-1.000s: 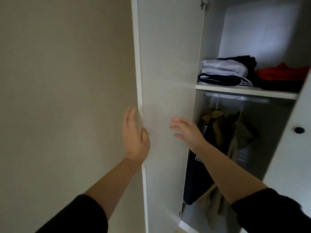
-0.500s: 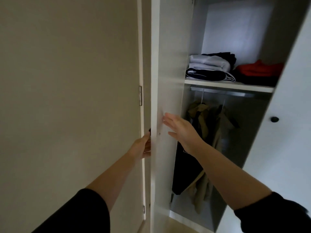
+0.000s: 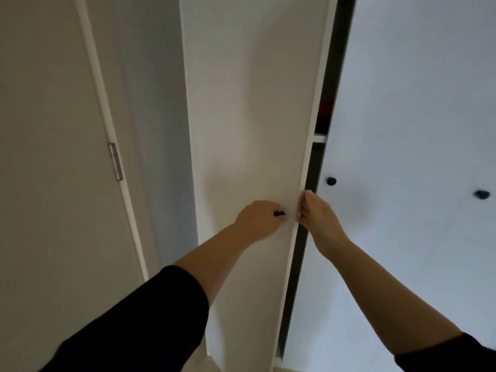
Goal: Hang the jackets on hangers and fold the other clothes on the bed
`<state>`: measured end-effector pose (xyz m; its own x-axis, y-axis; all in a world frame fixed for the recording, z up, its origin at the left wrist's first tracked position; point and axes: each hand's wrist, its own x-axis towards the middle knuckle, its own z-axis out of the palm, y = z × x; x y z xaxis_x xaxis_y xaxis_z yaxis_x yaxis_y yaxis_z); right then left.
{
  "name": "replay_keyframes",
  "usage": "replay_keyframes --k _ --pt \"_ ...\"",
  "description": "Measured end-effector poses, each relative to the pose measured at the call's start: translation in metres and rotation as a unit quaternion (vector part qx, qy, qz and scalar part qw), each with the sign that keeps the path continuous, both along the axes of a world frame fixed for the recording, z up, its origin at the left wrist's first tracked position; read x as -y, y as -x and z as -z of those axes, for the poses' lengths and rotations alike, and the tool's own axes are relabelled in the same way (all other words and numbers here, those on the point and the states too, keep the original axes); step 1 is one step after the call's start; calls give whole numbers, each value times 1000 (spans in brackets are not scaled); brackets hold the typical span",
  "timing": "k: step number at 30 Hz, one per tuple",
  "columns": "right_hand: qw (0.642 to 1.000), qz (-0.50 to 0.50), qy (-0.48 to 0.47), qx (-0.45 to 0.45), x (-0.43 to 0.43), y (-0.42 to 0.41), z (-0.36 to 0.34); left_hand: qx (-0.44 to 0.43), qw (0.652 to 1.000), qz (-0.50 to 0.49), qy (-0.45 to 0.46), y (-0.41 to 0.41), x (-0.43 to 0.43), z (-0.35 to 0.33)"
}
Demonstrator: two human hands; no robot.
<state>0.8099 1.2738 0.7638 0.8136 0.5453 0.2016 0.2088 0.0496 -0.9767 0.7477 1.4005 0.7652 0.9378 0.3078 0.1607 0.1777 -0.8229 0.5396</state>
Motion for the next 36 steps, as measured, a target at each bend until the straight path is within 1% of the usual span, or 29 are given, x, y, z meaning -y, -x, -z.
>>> replay_keyframes --k 4,6,8,9,13,17,19,23,26,28,29,30,31,33,34,35,36 --pt "999 26 40 24 19 -64 -2 -19 998 -35 -56 -78 13 3" --pt "991 45 100 81 25 -96 -7 -16 996 -62 -63 -112 17 5" --pt "970 88 180 141 26 -128 -9 -12 993 -88 -71 -141 20 4" --pt "961 105 202 160 26 -144 -9 -10 992 -101 -74 -153 21 4" --pt "929 128 254 239 21 -197 -7 -9 986 -132 -104 -191 20 6" --pt "893 120 318 294 7 -227 -6 5 980 -163 -111 -217 15 9" --pt "883 124 332 308 0 -236 -2 9 980 -170 -105 -225 14 9" --pt "895 144 300 296 -3 -246 4 10 980 -170 -106 -234 8 8" --pt "893 150 309 290 -2 -246 2 9 983 -147 -109 -237 7 6" --pt "879 148 341 299 -3 -246 -1 -2 984 -130 -123 -237 4 3" --pt "865 148 364 313 -2 -246 -3 -9 983 -122 -135 -237 1 2" --pt "850 146 388 324 -2 -243 -7 -23 981 -115 -153 -234 1 -2" --pt "841 152 392 341 -1 -245 -8 -24 977 -111 -181 -232 -1 -5" --pt "838 170 364 369 2 -240 -13 27 968 -109 -226 -224 -2 -14" --pt "834 178 351 387 6 -235 -18 73 963 -105 -236 -219 -1 -21" --pt "827 184 332 414 8 -235 -24 130 955 -93 -252 -214 -3 -26" --pt "828 179 324 423 11 -229 -36 196 942 -79 -261 -212 -2 -30"
